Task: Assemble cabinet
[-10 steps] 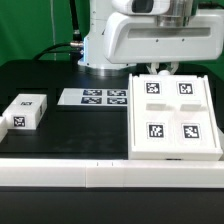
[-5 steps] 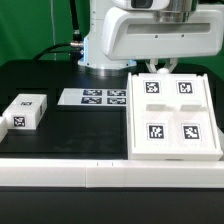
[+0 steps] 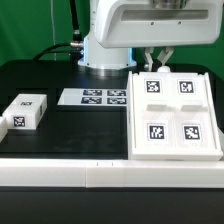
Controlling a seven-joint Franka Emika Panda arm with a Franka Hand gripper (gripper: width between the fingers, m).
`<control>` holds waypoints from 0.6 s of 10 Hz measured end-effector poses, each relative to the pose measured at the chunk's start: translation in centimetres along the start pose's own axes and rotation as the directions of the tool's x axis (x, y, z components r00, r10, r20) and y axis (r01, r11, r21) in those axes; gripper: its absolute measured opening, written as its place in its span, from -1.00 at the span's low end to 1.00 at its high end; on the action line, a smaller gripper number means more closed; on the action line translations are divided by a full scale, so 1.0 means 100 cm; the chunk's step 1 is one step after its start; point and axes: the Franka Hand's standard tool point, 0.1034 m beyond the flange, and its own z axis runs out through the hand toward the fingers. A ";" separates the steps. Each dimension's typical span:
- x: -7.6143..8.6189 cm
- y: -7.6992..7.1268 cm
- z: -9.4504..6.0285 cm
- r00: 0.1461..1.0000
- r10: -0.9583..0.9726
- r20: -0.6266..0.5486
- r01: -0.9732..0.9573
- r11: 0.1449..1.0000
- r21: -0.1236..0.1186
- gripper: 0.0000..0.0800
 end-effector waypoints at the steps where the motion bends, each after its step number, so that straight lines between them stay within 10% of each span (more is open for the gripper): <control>1: 0.000 0.000 0.001 1.000 0.000 0.001 0.000 1.000 0.000 -0.99; 6: 0.000 0.000 0.001 1.000 -0.001 0.001 0.001 1.000 0.000 -0.93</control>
Offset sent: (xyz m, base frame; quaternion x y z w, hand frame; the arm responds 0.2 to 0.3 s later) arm 0.0000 0.0000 0.0000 0.0000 0.0000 0.0000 1.0000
